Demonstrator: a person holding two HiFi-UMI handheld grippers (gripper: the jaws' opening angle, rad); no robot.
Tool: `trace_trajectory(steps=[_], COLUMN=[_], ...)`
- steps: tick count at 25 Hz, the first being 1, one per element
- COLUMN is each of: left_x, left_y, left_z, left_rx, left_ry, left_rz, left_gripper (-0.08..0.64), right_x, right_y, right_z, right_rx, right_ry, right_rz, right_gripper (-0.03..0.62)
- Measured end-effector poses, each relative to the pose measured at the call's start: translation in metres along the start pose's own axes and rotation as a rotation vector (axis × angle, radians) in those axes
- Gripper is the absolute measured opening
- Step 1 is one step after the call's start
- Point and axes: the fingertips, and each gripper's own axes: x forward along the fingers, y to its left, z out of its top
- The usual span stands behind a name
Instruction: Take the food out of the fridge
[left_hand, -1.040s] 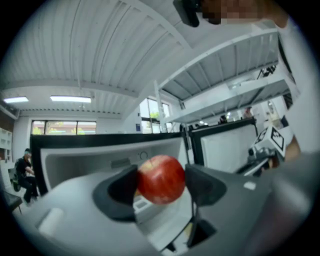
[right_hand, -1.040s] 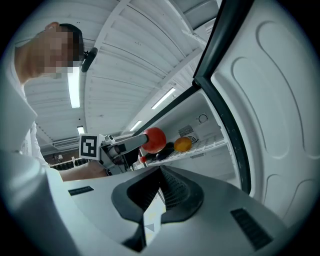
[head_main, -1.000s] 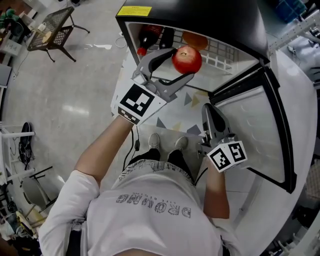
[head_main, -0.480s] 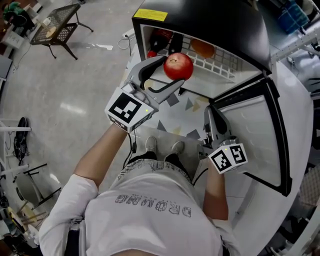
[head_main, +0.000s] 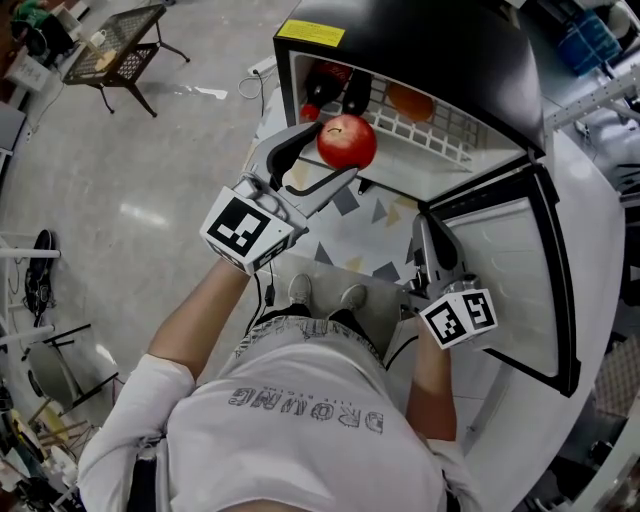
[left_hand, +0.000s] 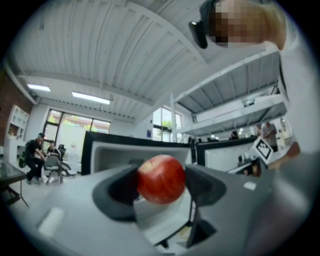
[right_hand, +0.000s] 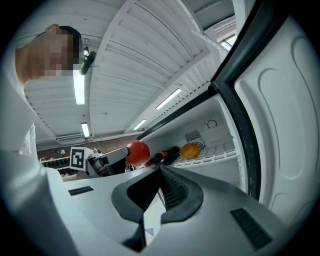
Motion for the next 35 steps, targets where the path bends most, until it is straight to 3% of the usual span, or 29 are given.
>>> trace_trajectory(steps=[9,35], left_x=[-0.007,-0.011], left_y=[-0.003,-0.007], left_z=[-0.004,-0.027], left_rx=[0.023,-0.012], left_ry=[0.006,0.053], left_rz=[0.006,0.023], left_gripper=[0.301,0.301], right_x=[0.003,0.003], right_y=[0.003,-0.006], right_z=[0.006,-0.004], right_rx=[-0.015,0.005], right_ry=[-0.005,0.021], right_rz=[0.02,0.032], right_gripper=[-0.011,-0.011])
